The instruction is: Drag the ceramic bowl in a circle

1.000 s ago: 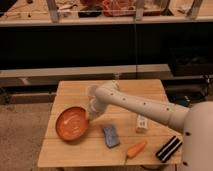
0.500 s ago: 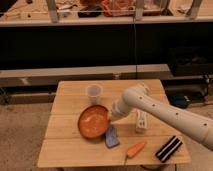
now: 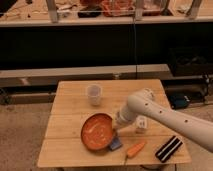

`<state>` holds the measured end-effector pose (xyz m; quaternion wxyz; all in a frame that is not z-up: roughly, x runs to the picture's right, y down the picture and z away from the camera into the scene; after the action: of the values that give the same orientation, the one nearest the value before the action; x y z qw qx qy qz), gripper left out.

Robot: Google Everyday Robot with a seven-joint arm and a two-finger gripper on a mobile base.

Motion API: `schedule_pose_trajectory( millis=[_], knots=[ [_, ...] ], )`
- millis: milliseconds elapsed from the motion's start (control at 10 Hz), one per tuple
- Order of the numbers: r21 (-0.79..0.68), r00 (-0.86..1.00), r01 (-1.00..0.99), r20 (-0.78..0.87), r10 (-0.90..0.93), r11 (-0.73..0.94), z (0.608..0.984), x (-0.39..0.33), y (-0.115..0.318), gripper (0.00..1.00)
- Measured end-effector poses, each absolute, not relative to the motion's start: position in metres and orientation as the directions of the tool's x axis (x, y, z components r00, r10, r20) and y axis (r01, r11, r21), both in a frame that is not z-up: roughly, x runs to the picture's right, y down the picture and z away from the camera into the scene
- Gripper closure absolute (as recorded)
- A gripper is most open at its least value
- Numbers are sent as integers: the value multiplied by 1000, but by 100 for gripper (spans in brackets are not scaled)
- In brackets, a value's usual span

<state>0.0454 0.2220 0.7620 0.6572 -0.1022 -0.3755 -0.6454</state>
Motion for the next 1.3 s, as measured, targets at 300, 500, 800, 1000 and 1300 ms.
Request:
schedule_pose_trajectory(
  millis=[300, 500, 800, 1000, 1300],
  knots=[
    [429, -261, 903, 616, -744, 38, 746, -18, 248, 100],
    [488, -368, 872, 593, -716, -43, 742, -69, 257, 100],
    [543, -460, 831, 549, -697, -120, 745, -122, 251, 100],
    [549, -445, 829, 535, -718, -105, 765, -136, 225, 100],
    [546, -392, 837, 531, -751, -51, 811, -126, 174, 100]
  ],
)
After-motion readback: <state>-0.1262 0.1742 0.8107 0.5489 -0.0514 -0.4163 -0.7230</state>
